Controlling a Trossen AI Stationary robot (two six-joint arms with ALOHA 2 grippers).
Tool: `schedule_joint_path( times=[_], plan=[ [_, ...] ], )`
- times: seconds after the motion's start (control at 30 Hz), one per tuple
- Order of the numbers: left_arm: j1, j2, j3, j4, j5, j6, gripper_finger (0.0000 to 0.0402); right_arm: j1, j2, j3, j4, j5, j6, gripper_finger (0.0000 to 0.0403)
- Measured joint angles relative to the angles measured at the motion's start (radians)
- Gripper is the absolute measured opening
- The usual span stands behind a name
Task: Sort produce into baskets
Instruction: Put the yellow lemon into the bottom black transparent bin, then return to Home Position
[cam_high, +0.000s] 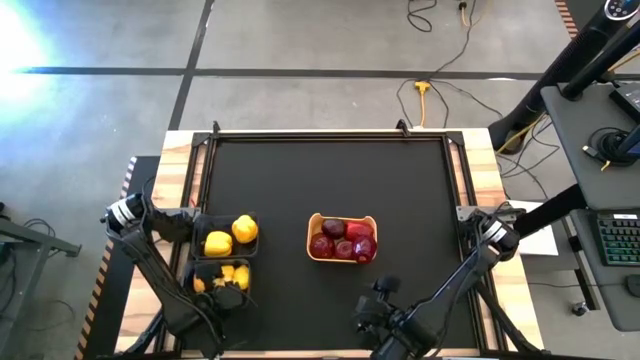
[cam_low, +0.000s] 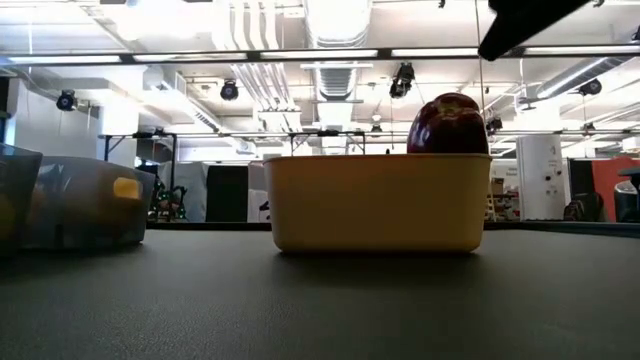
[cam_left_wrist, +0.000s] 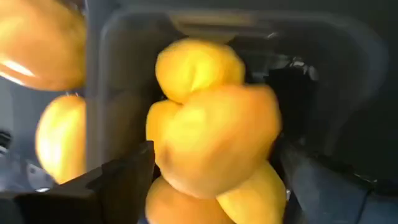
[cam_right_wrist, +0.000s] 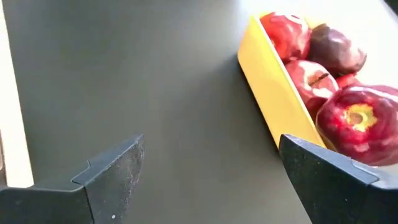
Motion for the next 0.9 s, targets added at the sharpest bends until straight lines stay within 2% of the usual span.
schedule_joint_path(
  times=[0.13,0.27,0.37,0.47,0.6,0.7,0.8,0.9],
  plan=[
    [0.0,-0.004,0.107,-0.092,-0.038,0.067,0.0335,-0.002,-0.001,0.031,0.001,-0.003,-0.067,0.0364],
    [0.002,-0.026,0.211,-0.157,-0.18,0.117,0.0321,-0.006,-0.003,0.085,0.003,0.004,-0.172,0.0364],
    [0.011,-0.079,0.222,-0.13,-0.31,0.146,0.0305,-0.015,-0.005,0.116,0.053,0.032,-0.262,0.0364],
    [0.023,-0.153,0.163,-0.022,-0.433,0.194,0.0288,-0.034,-0.005,0.121,0.173,0.022,-0.41,0.0364],
    [0.064,-0.281,-0.024,0.255,-0.497,0.303,0.0267,-0.085,0.006,0.102,0.375,-0.04,-0.638,0.0363],
    [0.118,-0.37,-0.217,0.579,-0.518,0.437,0.0253,-0.147,0.036,0.072,0.596,-0.142,-0.789,0.0348],
    [0.183,-0.431,-0.412,0.975,-0.553,0.633,0.024,-0.223,0.079,0.06,0.802,-0.297,-0.92,0.0317],
    [0.26,-0.47,-0.565,1.316,-0.48,0.843,0.0228,-0.284,0.09,0.059,0.831,-0.331,-1.009,0.0269]
  ],
)
